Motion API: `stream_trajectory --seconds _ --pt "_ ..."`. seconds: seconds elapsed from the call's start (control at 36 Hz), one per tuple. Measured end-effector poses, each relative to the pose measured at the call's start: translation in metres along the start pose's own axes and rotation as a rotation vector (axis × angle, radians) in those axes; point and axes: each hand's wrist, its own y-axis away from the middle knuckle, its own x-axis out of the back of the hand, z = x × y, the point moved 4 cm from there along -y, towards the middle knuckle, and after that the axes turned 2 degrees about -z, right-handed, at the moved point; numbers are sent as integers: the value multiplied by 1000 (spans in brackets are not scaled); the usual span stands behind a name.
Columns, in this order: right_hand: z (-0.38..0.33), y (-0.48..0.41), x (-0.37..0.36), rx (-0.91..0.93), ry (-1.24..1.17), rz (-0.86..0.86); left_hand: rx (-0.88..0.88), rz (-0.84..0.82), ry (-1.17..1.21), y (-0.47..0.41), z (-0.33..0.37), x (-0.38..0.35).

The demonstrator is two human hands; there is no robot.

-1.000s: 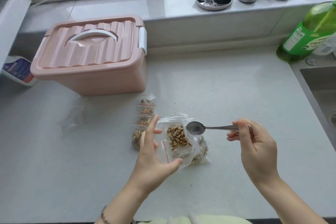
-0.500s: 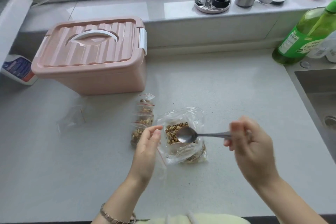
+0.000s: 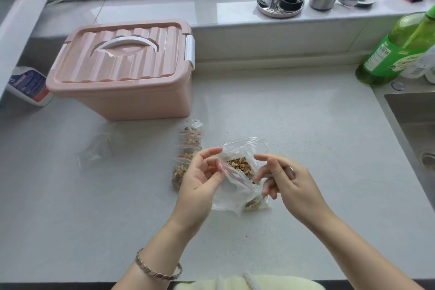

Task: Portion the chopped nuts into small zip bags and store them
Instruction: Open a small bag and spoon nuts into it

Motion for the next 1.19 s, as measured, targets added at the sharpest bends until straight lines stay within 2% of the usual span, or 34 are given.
stream_trajectory --seconds 0.22,0.44,0.53,0.61,0.69,0.86,0.94,1.0,1.06,1.08,1.19 --pt "-12 1 -11 36 36 -127 -112 -40 -72 -2 10 -3" --pt "-2 3 -7 -11 139 -101 -134 -77 -118 1 13 -4" --pt "-1 3 -7 -8 160 -113 -87 -78 -194 4 14 -4" --pt "0 4 -5 -15 147 -84 30 -137 -455 6 7 0" --pt "-1 5 -3 -23 137 -60 125 -192 -559 9 -3 6" --pt "4 6 2 -64 215 -45 231 -194 -444 5 1 30" --pt "8 7 1 -97 232 -40 241 -132 -428 -2 5 45" --pt "8 8 -1 -98 242 -21 180 -31 -559 -6 5 53" --pt "7 7 -3 -101 239 15 -4 62 -798 -5 10 53" --pt "6 7 -3 -101 241 26 -116 61 -911 -1 14 47" --pt "4 6 -10 -73 246 20 -436 -120 -1263 17 4 11"
